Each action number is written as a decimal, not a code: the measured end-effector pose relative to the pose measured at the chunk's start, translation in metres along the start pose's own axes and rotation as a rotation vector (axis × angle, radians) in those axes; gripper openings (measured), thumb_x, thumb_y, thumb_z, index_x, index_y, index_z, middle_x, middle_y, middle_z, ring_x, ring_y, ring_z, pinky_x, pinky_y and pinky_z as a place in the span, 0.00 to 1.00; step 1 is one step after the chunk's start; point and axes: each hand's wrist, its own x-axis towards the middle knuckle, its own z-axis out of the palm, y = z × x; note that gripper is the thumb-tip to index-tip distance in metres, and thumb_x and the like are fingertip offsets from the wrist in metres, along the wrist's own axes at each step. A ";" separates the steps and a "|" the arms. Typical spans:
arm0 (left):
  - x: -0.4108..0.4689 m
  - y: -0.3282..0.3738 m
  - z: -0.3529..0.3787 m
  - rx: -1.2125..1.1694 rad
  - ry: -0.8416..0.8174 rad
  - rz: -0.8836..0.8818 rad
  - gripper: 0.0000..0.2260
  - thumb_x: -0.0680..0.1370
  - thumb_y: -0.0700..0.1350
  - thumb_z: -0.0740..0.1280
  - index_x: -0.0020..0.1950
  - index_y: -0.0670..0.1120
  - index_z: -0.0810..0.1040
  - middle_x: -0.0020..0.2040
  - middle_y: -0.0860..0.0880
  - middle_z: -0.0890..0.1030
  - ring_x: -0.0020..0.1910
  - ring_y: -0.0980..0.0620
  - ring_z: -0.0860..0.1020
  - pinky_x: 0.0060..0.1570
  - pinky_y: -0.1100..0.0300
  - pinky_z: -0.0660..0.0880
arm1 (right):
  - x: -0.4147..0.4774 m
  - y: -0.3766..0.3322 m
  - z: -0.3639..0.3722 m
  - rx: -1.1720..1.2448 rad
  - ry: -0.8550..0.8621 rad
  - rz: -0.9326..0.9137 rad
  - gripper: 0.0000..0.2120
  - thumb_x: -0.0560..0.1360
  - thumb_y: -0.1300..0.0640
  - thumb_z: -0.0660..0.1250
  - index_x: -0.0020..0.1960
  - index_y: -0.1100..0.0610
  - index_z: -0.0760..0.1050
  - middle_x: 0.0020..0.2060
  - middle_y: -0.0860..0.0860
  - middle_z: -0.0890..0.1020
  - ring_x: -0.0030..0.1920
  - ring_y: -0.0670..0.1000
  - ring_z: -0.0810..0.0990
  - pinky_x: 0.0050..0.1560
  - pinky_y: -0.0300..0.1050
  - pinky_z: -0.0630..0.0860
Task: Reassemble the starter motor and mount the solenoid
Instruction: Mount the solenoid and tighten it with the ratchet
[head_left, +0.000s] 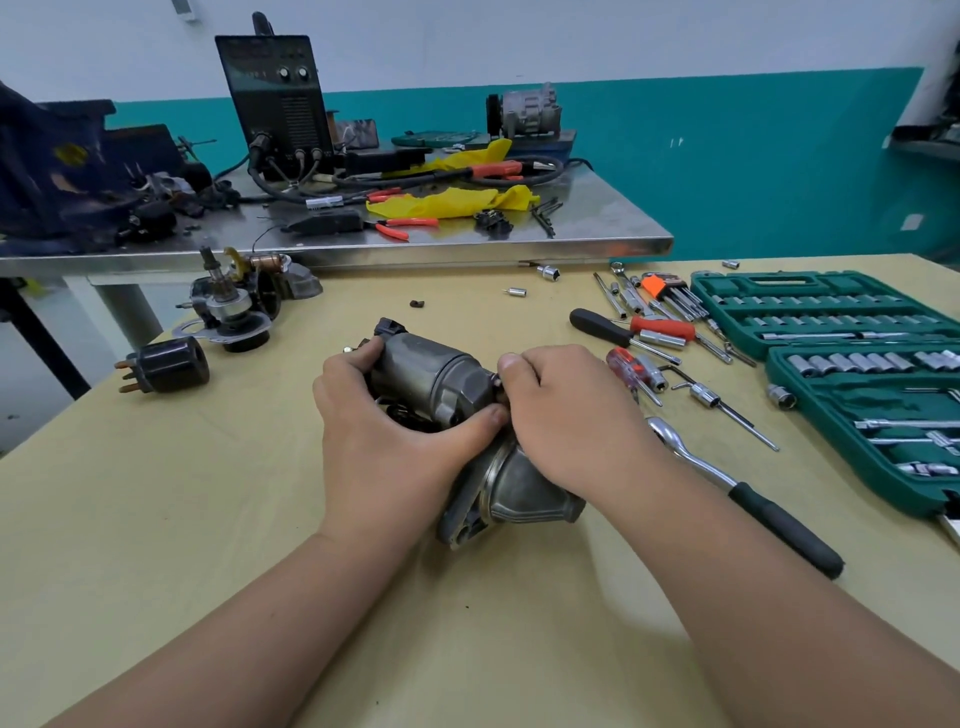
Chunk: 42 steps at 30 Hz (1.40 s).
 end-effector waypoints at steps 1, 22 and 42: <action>0.000 0.001 0.001 0.004 0.003 -0.001 0.41 0.52 0.66 0.76 0.60 0.63 0.61 0.62 0.55 0.70 0.60 0.64 0.72 0.58 0.65 0.72 | 0.001 0.001 -0.002 -0.014 0.006 -0.008 0.22 0.80 0.49 0.55 0.29 0.54 0.67 0.25 0.49 0.72 0.29 0.48 0.72 0.27 0.44 0.61; -0.003 0.001 0.004 0.008 0.037 0.017 0.41 0.52 0.66 0.76 0.60 0.63 0.61 0.58 0.62 0.66 0.59 0.69 0.69 0.56 0.70 0.68 | 0.006 0.007 -0.002 0.170 -0.071 0.069 0.21 0.79 0.49 0.59 0.29 0.57 0.69 0.19 0.46 0.69 0.23 0.44 0.68 0.23 0.34 0.64; 0.001 -0.006 0.000 -0.014 -0.010 0.013 0.39 0.53 0.64 0.78 0.58 0.65 0.62 0.63 0.53 0.71 0.62 0.58 0.74 0.62 0.54 0.74 | 0.002 0.008 -0.013 0.211 -0.130 0.062 0.17 0.76 0.42 0.61 0.37 0.53 0.77 0.28 0.45 0.79 0.30 0.41 0.76 0.30 0.41 0.69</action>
